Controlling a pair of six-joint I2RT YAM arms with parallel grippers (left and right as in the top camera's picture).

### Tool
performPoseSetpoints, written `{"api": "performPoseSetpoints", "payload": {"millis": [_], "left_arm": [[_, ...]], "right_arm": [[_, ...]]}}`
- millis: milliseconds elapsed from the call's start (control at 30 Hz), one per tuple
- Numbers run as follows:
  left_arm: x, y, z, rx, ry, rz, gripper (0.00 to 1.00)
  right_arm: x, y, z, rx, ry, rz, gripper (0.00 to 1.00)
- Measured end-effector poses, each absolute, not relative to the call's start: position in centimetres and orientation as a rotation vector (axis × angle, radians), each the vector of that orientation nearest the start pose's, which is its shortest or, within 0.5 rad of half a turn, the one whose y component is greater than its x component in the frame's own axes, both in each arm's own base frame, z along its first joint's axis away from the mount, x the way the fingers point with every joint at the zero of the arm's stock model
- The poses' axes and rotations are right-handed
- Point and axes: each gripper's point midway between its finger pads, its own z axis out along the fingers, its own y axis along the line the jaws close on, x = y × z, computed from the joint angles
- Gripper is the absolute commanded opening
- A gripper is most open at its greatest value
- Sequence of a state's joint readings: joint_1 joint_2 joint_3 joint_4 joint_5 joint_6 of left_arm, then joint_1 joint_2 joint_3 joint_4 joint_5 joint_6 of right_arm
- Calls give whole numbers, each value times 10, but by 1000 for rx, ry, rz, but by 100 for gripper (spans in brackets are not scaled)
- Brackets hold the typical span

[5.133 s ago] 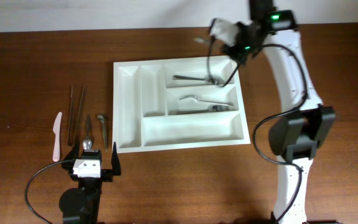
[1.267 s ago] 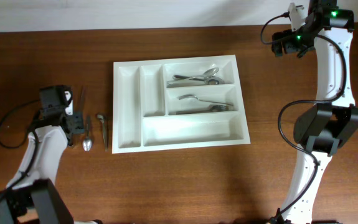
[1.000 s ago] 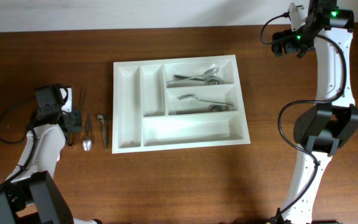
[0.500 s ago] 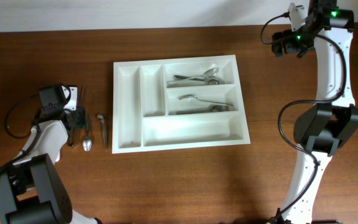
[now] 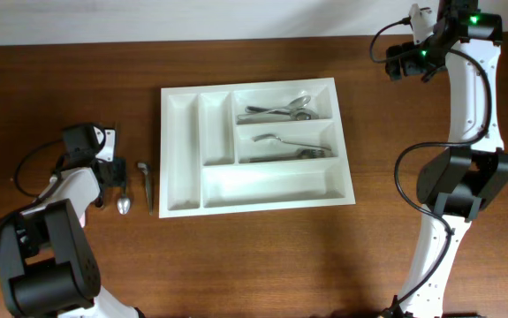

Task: Pack container
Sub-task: 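Lower the left gripper and grasp the silver tongs, then place the tongs into the tray's long left compartment with the left gripper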

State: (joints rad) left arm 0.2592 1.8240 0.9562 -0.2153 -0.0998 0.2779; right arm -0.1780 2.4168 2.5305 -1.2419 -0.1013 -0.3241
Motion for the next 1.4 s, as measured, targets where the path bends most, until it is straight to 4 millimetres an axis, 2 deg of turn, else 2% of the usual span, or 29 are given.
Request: {"api": "performPoseSetpoints", "payload": {"millis": [33,100,133,500,600,767,900,1000,1067,1133,1300,1400], "left_arm": [[387,120,3,-8,2684,306,24],[388,121,4,-8,2678,307,6],[388,121,4,-5,2678,307,2],[392,120,6,8,2664,299,2],[397,121,12,8,2660,301,2],[419,127,42,6,2626,310,2],[435,123,83,-25,2604,294,2],[444,106,115,-35,2578,265,2],[450,86,134,-28,2556,236,2],[453,64,145,-28,2549,198,2],[446,9,141,-65,2591,62,2],[445,-12,141,-103,2594,-18,2]], "right_arm": [[553,-82,155,-226,2679,-18,99],[553,-82,155,-225,2679,-18,99],[553,-82,155,-224,2679,-18,99],[553,-82,155,-224,2679,-18,99],[553,-82,154,-224,2679,-17,99],[553,-82,155,-224,2679,-18,99],[553,-82,155,-224,2679,-18,99],[553,-82,155,-224,2679,-18,99],[553,-82,155,-224,2679,-18,99],[553,-82,155,-224,2679,-18,99],[553,-82,155,-224,2679,-18,99],[553,-82,155,-224,2679,-18,99]]}}
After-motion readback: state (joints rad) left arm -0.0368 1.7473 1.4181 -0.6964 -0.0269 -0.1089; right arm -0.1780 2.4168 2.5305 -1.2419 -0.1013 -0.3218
